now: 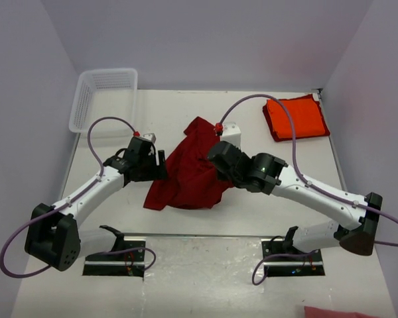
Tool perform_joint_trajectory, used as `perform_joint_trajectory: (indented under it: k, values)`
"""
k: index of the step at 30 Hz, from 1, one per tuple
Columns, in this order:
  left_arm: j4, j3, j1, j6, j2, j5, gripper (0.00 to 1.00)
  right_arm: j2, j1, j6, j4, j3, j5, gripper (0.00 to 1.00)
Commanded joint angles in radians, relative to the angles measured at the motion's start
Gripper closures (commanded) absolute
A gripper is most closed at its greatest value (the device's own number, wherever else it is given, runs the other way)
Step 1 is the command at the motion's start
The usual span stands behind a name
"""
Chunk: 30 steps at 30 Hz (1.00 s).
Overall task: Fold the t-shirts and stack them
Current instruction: Flatten out the tshirt
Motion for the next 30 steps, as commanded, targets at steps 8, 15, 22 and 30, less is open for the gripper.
perform_joint_trajectory:
  k: [8, 15, 22, 30]
  values:
    - [-0.020, -0.012, 0.005, -0.024, -0.032, 0.022, 0.20, 0.042, -0.281, -0.268, -0.041, 0.233, 0.084, 1.00]
    - [0.091, -0.093, 0.003, -0.061, 0.066, 0.166, 0.26, 0.051, -0.341, -0.284, -0.048, 0.311, 0.041, 1.00]
    - [0.293, -0.127, -0.088, -0.066, 0.151, 0.433, 0.44, 0.055, -0.343, -0.252, -0.012, 0.227, -0.008, 1.00]
    - [0.450, -0.026, -0.230, -0.134, 0.293, 0.473, 0.39, 0.042, -0.341, -0.249, 0.002, 0.208, -0.036, 1.00]
